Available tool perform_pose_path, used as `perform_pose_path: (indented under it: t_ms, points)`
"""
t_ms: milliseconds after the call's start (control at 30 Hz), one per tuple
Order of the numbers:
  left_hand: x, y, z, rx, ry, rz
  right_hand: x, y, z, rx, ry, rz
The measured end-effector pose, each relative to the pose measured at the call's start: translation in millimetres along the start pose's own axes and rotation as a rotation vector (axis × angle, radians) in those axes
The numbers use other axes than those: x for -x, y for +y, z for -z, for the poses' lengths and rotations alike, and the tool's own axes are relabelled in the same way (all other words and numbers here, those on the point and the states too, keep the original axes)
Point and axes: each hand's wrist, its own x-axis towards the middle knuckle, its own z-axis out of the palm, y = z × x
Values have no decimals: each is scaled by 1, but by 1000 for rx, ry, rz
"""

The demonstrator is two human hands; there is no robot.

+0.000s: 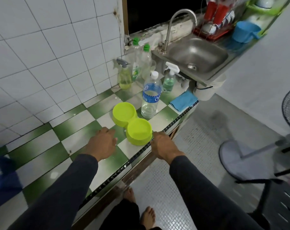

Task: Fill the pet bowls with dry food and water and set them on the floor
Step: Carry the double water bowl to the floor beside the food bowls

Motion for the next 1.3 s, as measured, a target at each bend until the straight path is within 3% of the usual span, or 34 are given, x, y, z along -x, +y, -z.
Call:
perform_pose_path:
  t_ms: [233,700,1000,1300]
  points:
    - [-59,-14,-4,74,14,-13,-43,1,-5,-55,-47,-31]
    - [-154,-41,2,234,13,-66,-97,-9,-33,-419,-83,-370]
    - [-196,-48,-5,311,-23,-2,-108,-3,-50,-627,-65,-501]
    - [-222,-49,-17,400,-49,81,-115,4,-52,-643,-41,-511]
